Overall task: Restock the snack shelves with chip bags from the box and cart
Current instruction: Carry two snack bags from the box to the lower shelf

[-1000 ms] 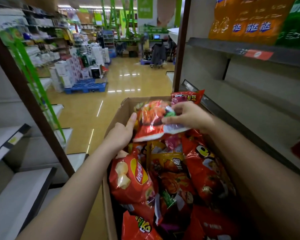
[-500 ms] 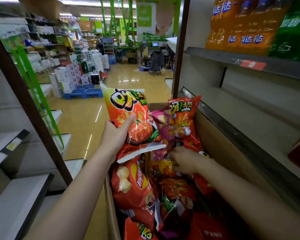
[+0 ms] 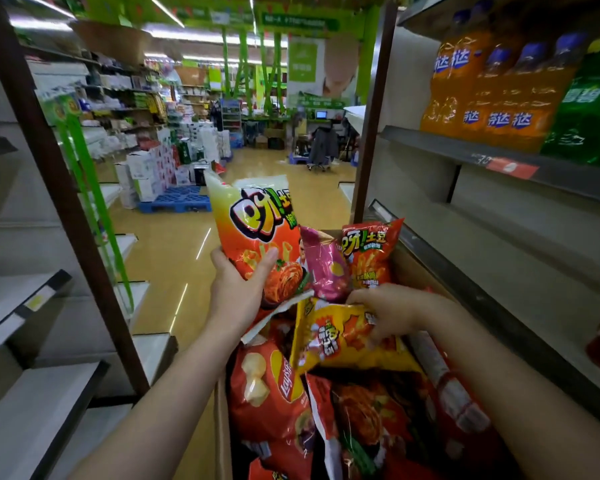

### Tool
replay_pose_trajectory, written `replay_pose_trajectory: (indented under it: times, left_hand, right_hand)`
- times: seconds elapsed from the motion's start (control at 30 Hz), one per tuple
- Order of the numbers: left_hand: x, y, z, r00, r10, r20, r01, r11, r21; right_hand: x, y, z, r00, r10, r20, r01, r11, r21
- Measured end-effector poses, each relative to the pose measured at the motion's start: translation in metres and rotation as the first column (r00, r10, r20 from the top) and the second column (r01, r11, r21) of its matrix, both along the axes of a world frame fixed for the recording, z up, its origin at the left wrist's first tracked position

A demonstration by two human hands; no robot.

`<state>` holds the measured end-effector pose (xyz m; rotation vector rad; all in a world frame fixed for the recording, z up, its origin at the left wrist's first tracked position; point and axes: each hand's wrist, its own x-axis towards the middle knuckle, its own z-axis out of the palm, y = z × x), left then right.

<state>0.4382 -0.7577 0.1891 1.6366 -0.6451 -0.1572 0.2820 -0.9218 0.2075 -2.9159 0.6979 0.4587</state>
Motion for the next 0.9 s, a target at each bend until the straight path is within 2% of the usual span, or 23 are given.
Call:
replay_pose_trajectory:
  times: [0.1, 0.2, 0.27, 0.37, 0.47, 0.5, 0.57, 0.67, 0.8, 0.9]
  left_hand:
    - [0.0, 0.001, 0.0, 0.999, 0.009, 0.043, -0.008, 1.0, -0.026]
    - [0.001, 0.003, 0.0, 0.999, 0.033, 0.004, -0.032, 0.997, -0.074]
    - [0.003, 0.004, 0.0, 0.998, 0.053, -0.03, -0.056, 0.992, -0.109]
    - [0.004, 0.003, 0.0, 0.998, 0.04, -0.048, -0.045, 0.993, -0.107]
    - [-0.001, 0.0, 0.001, 0.998, -0.017, -0.062, 0.015, 0.999, -0.036]
    - [-0.003, -0.001, 0.001, 0.997, -0.05, -0.067, 0.05, 0.999, -0.001]
    - [-0.007, -0.004, 0.0, 0.989, -0.12, -0.089, 0.129, 0.987, 0.094]
    - [-0.008, -0.006, -0.002, 0.986, -0.151, -0.07, 0.163, 0.963, 0.215]
    - [-0.006, -0.006, -0.004, 0.989, -0.145, -0.031, 0.148, 0.953, 0.264]
    - [-0.004, -0.004, -0.004, 0.99, -0.137, -0.017, 0.137, 0.95, 0.279]
  right_hand:
    - [-0.014, -0.004, 0.035, 0.998, -0.051, 0.024, 0.045, 0.979, 0.201]
    - [-0.031, -0.007, 0.055, 0.986, -0.125, 0.109, 0.062, 0.888, 0.455]
    - [-0.042, -0.012, 0.059, 0.948, -0.245, 0.201, 0.057, 0.757, 0.65]
    - [-0.051, -0.021, 0.058, 0.833, -0.452, 0.319, -0.047, 0.517, 0.855]
    - [-0.043, -0.017, 0.052, 0.723, -0.577, 0.38, -0.286, 0.25, 0.925]
    - [-0.036, -0.011, 0.05, 0.691, -0.617, 0.377, -0.33, 0.195, 0.924]
    - [-0.021, 0.004, 0.047, 0.646, -0.671, 0.364, -0.32, 0.194, 0.927]
    - [-0.006, 0.02, 0.046, 0.651, -0.658, 0.38, -0.258, 0.279, 0.925]
    - [0.002, 0.042, 0.046, 0.713, -0.537, 0.45, -0.125, 0.534, 0.836]
    - [0.008, 0.049, 0.04, 0.659, -0.559, 0.504, -0.06, 0.629, 0.775]
